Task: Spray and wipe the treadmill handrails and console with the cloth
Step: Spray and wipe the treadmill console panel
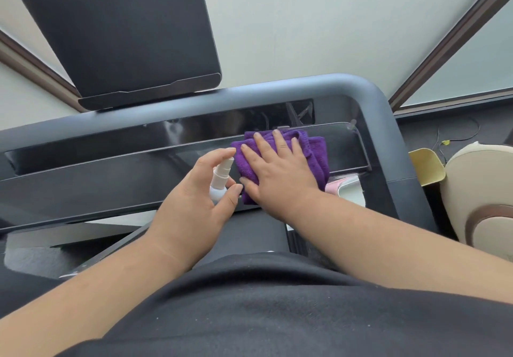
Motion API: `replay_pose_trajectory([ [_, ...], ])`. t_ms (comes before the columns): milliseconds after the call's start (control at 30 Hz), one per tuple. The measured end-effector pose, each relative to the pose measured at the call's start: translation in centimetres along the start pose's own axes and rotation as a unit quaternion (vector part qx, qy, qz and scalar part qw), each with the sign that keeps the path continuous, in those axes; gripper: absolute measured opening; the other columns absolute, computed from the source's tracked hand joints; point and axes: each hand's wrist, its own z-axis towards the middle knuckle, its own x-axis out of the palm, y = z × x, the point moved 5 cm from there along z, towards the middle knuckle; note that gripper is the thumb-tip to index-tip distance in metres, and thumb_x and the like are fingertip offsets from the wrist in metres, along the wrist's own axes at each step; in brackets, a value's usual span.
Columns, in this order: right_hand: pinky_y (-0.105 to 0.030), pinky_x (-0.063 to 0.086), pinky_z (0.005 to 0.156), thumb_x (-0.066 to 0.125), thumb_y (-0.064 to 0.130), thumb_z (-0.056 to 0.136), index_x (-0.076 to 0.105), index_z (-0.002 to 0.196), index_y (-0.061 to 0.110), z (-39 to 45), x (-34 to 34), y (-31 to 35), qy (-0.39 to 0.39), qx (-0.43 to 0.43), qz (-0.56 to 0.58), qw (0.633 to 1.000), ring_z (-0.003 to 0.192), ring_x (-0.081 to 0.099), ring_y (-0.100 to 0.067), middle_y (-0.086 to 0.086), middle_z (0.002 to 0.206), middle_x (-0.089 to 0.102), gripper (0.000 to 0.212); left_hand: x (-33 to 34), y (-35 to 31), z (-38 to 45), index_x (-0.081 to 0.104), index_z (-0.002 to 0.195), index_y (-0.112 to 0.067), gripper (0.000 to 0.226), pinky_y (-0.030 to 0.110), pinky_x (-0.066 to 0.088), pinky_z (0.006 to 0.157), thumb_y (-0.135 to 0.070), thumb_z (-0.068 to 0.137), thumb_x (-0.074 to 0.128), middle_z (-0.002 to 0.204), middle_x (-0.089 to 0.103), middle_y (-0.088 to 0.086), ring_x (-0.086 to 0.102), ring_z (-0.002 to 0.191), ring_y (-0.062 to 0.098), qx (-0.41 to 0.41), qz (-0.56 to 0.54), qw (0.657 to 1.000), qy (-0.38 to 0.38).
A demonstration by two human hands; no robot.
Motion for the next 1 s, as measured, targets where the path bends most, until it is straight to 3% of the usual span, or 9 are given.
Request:
replay_pose_trajectory([
  [100,-0.064,0.0,0.116,-0.002,0.072,0.078,0.007,0.158,0.027,0.5,0.3,1.9,0.021,-0.014,-0.004,1.0,0.15,-0.003,-0.042,-0.008,0.166,0.004,0.092,-0.1,0.0,-0.1,0.032,0.126,-0.068,0.055,0.022,0.045,0.08,-0.038,0.089,0.06,0.107,0.062,-0.024,0.062,0.091,0.003,-0.004,-0.005,1.0,-0.001],
  [267,-0.066,-0.001,0.115,-0.001,0.08,0.072,0.0,0.158,0.024,1.3,0.6,4.2,0.028,-0.038,-0.012,0.999,0.148,-0.007,-0.046,-0.012,0.166,-0.001,0.102,-1.9,0.7,-1.2,0.032,0.126,-0.069,0.055,0.018,0.045,0.081,-0.039,0.089,0.06,0.11,0.061,-0.025,0.061,0.093,0.0,-0.018,0.0,0.999,-0.026],
  [567,-0.071,-0.003,0.111,0.053,0.088,0.067,-0.014,0.155,0.02,4.7,2.2,12.0,0.047,-0.095,-0.066,0.992,0.144,-0.014,-0.052,-0.015,0.163,-0.014,0.13,-6.9,5.9,-6.3,0.029,0.125,-0.071,0.055,0.007,0.038,0.076,-0.041,0.089,0.058,0.102,0.06,-0.028,0.059,0.088,0.001,-0.094,0.016,0.991,-0.089],
  [733,-0.072,0.001,0.111,0.057,0.078,0.076,-0.012,0.155,0.018,6.6,2.7,17.6,0.045,-0.117,-0.081,0.989,0.144,-0.012,-0.054,-0.018,0.163,-0.012,0.121,-9.9,9.1,-9.1,0.031,0.125,-0.069,0.054,0.009,0.039,0.074,-0.039,0.09,0.058,0.099,0.061,-0.021,0.059,0.078,0.011,-0.126,0.003,0.986,-0.111],
  [1000,-0.071,0.007,0.113,0.051,0.074,0.079,-0.007,0.156,0.016,9.4,3.5,27.1,0.038,-0.14,-0.086,0.986,0.145,-0.006,-0.054,-0.018,0.164,-0.003,0.113,-15.3,14.8,-13.4,0.03,0.124,-0.071,0.054,0.021,0.045,0.08,-0.039,0.091,0.058,0.097,0.061,-0.018,0.061,0.083,0.012,-0.168,-0.017,0.975,-0.142],
])
